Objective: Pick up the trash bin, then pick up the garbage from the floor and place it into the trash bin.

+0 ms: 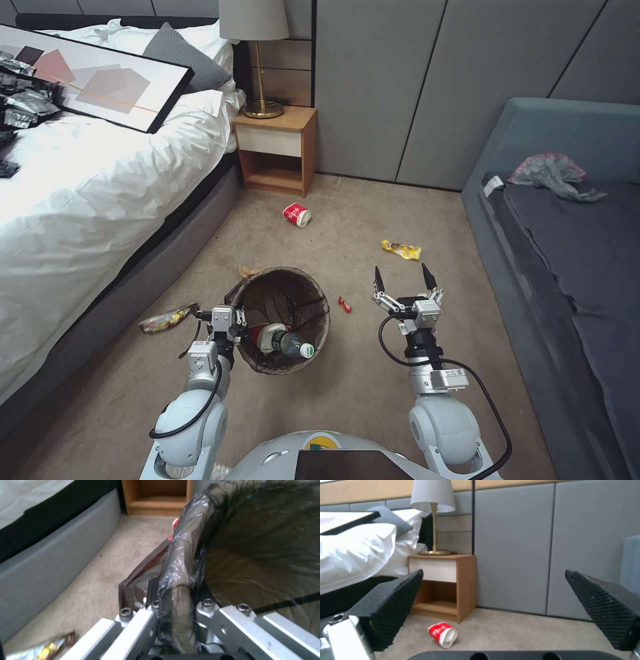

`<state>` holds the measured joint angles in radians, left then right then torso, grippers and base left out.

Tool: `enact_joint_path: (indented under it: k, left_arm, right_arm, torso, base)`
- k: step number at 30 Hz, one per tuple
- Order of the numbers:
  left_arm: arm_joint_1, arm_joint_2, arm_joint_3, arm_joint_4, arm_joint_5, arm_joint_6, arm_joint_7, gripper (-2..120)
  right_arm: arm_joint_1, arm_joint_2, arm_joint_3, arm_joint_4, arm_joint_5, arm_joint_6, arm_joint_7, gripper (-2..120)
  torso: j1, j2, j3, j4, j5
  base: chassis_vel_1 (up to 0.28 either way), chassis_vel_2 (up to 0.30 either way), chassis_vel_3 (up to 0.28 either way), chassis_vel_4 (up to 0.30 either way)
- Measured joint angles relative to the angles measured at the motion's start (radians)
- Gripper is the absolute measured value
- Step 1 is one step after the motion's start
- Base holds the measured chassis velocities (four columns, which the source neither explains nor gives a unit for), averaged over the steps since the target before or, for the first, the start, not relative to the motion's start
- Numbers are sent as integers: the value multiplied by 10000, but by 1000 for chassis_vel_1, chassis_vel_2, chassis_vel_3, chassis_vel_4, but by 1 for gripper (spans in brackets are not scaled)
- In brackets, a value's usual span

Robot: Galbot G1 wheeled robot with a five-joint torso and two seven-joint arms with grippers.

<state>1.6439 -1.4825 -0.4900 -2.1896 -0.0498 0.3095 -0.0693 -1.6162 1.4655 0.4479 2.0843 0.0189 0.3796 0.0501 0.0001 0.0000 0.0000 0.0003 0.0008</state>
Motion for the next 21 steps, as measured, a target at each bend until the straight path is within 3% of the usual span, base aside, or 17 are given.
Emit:
enact_joint_path:
  k: [1,11,21]
  left_arm:
    - [1,1,2,4,4,0,0,3]
    - [10,7,0,4,17,0,-4,3]
    - [-6,18,6,-17,27,6,-2,3]
  right_arm:
    - [-3,2,1,-1,-2,15,-3,100]
    - [79,-8,5,-68,-122,153,-69,100]
    - [178,-31,19,-167,-400,353,-89,100]
  torso:
    - [-1,1,0,-4,-14]
    - [2,0,3,-1,-7]
    - [-2,0,-1,-4,-8]
  base:
    - [-307,312,323,-322]
    - [-272,283,291,-282]
    - [-6,14,13,-5]
